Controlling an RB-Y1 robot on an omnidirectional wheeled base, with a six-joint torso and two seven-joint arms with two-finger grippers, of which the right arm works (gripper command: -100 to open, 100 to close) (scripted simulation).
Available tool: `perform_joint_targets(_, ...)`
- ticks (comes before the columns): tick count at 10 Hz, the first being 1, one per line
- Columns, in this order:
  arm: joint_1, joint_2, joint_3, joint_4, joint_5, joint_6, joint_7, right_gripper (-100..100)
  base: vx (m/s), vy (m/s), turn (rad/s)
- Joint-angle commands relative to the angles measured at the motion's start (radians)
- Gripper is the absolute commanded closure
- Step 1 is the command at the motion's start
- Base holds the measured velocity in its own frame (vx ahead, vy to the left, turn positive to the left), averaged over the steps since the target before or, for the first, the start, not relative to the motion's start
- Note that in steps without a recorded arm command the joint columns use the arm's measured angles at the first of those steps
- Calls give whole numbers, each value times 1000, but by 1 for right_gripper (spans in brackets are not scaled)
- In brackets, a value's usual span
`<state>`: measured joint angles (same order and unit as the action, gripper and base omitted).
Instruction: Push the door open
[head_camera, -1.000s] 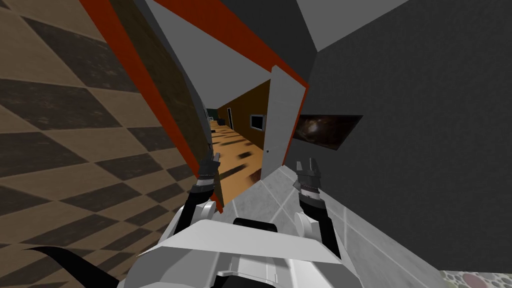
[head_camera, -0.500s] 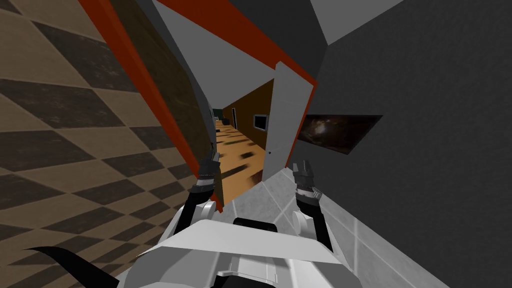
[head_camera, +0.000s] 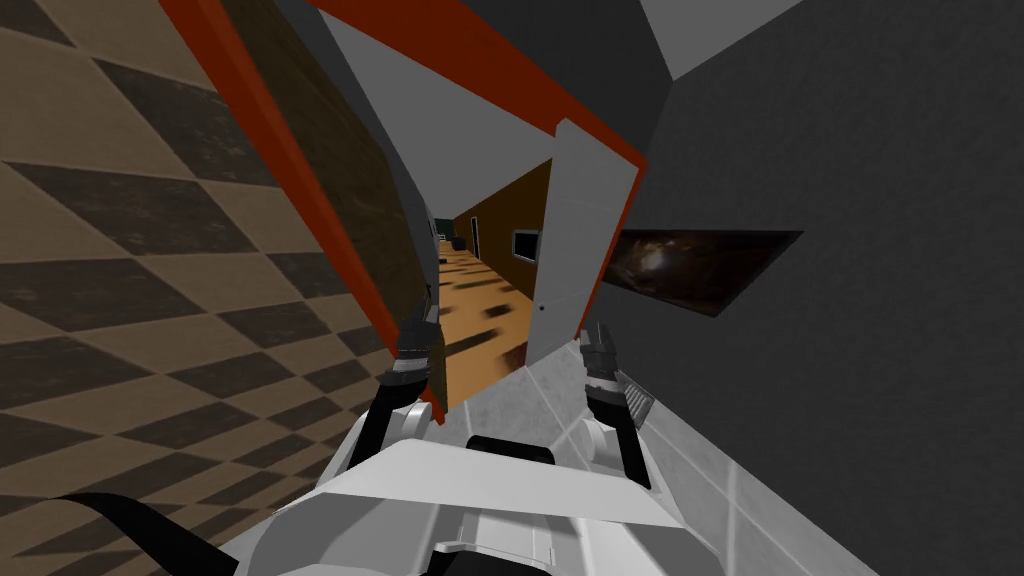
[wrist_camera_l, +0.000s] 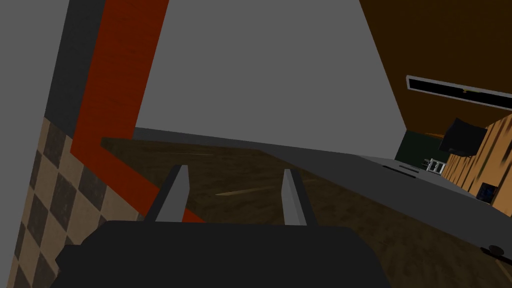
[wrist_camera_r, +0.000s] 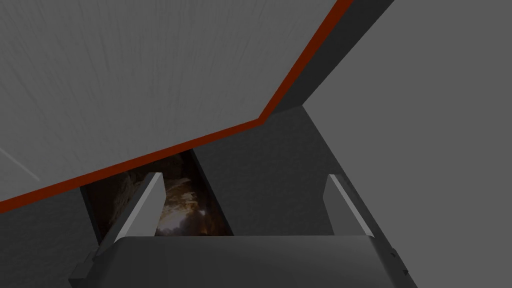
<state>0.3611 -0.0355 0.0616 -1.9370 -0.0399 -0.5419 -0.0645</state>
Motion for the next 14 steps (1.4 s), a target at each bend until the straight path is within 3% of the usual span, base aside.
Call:
perform_joint_targets(1,-14,-7,-1,44,-2,-9,-1,-100,53,-60,92)
perform_joint_targets(3,-29,-11,-2,81,-3,-17,-1,-100,60,-70,126)
perform_joint_targets(5,-61,-20,-5,148,-5,-33,-1,-100,53,-72,149)
perform_joint_targets(6,-61,-20,-5,161,-5,-33,-1,-100,49,-71,70)
perform_joint_targets(8,-94,-28,-8,227,-8,-49,-1,-100,47,-66,137)
perform_joint_targets(9,-94,-28,-8,243,-8,-49,-1,-100,42,-82,74)
perform_joint_targets(11,-129,-35,-11,318,-10,-67,-2,-100,52,-84,164)
perform_joint_targets(12,-129,-35,-11,328,-10,-67,-2,-100,44,-74,61)
perform_joint_targets(14,-164,-42,-13,397,-13,-84,-2,-100,43,-80,142)
